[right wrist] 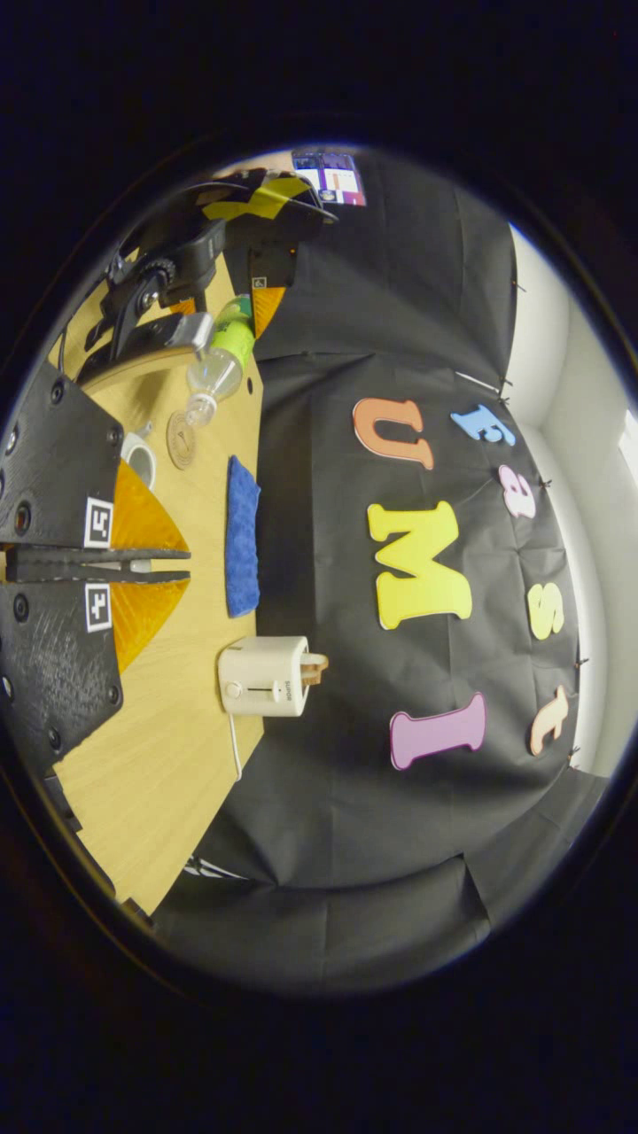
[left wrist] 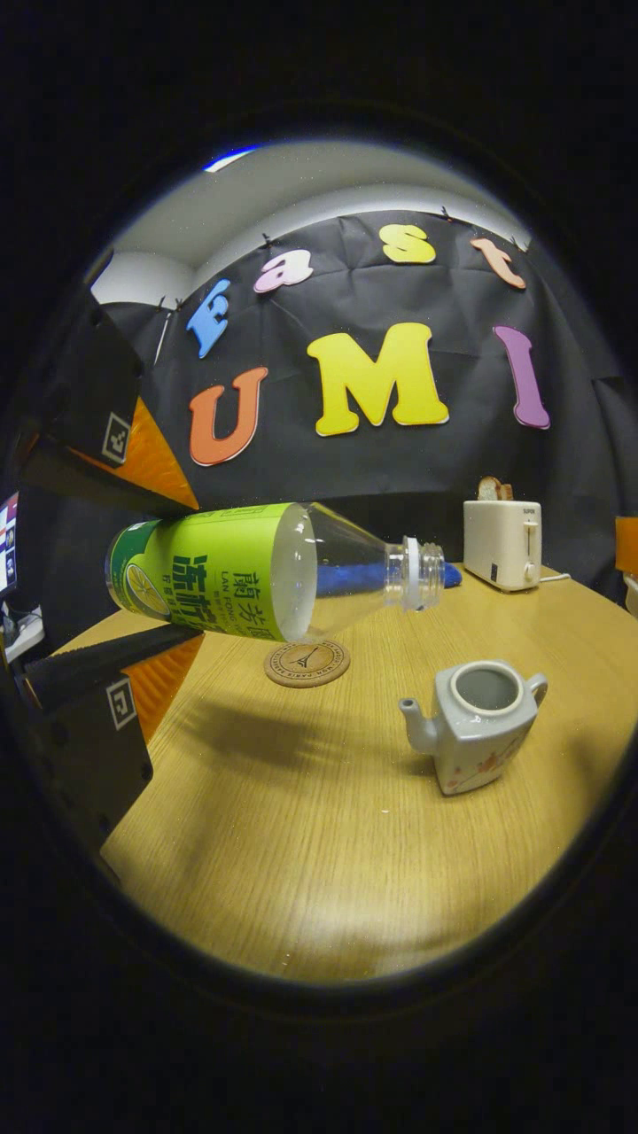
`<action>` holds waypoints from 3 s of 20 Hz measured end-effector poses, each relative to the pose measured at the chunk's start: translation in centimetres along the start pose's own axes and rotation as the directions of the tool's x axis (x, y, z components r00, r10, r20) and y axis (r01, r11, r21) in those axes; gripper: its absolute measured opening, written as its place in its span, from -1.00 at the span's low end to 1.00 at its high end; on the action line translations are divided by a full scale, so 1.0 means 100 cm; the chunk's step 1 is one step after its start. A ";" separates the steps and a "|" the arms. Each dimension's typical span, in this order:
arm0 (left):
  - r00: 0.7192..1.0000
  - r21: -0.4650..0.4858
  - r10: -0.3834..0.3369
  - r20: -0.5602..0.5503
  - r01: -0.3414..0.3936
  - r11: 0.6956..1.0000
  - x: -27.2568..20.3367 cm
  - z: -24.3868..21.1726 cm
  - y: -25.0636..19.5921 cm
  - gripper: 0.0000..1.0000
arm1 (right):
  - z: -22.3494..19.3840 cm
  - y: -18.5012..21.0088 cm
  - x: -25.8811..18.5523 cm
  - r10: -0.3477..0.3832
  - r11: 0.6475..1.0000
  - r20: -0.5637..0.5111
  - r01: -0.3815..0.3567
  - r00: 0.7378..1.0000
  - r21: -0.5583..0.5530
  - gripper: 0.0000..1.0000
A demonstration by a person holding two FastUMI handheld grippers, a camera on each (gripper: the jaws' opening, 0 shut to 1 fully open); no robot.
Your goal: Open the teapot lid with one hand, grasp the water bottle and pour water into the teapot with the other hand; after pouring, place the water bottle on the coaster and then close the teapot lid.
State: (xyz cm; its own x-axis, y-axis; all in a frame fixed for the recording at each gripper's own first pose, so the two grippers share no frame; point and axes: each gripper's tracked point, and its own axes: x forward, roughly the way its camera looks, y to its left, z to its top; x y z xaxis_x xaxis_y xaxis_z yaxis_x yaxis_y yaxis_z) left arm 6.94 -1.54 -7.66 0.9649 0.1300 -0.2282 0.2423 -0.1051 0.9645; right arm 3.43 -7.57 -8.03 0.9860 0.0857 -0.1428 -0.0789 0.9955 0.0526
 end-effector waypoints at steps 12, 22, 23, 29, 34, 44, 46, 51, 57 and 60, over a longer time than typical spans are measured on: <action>0.998 0.281 0.051 0.032 -0.058 0.958 0.003 0.027 0.023 0.44 | -0.012 -0.017 0.006 -0.012 1.000 -0.014 0.013 1.000 0.020 -1.00; 0.991 0.409 0.114 0.064 -0.131 0.903 -0.001 0.039 0.039 0.44 | -0.013 -0.023 0.007 -0.016 1.000 -0.013 0.016 1.000 0.022 -1.00; 0.991 0.421 0.117 0.067 -0.134 0.897 -0.002 0.040 0.040 0.44 | -0.014 -0.023 0.006 -0.016 1.000 -0.012 0.016 1.000 0.023 -1.00; 0.983 0.475 0.163 0.083 -0.183 0.861 -0.006 0.045 0.053 0.44 | -0.013 -0.021 0.005 -0.013 1.000 -0.009 0.013 1.000 0.021 -1.00; 0.982 0.505 0.173 0.082 -0.191 0.842 -0.007 0.045 0.057 0.44 | -0.011 -0.023 0.004 -0.015 1.000 -0.003 0.015 1.000 0.025 -1.00; 0.979 0.529 0.179 0.097 -0.203 0.824 -0.009 0.049 0.058 0.43 | -0.015 -0.026 0.005 -0.016 0.999 -0.011 0.016 1.000 0.035 -1.00; 0.979 0.528 0.180 0.100 -0.205 0.824 -0.009 0.050 0.059 0.44 | -0.014 -0.027 0.005 -0.017 0.999 -0.010 0.017 1.000 0.036 -1.00; 0.979 0.489 0.174 0.110 -0.205 0.848 -0.006 0.049 0.057 0.44 | -0.013 -0.027 0.004 -0.019 0.999 -0.007 0.019 1.000 0.038 -0.96; 0.997 0.200 -0.020 0.081 0.003 0.980 0.002 0.034 0.013 0.44 | -0.005 -0.032 0.000 -0.031 0.998 0.002 0.031 1.000 0.046 -1.00; 0.981 -0.110 -0.170 0.096 0.181 0.977 -0.003 0.028 -0.016 0.44 | -0.001 -0.034 -0.002 -0.035 0.997 0.003 0.034 0.999 0.067 -1.00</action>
State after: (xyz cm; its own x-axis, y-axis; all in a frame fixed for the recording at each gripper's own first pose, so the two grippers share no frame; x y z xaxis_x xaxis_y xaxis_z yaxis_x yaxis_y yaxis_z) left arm 6.53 -4.16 -9.45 0.9147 0.0510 -0.4010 0.3999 0.0297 0.9161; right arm 3.47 -10.98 -8.23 0.9887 0.0512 -0.1411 -0.0352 0.9929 0.1135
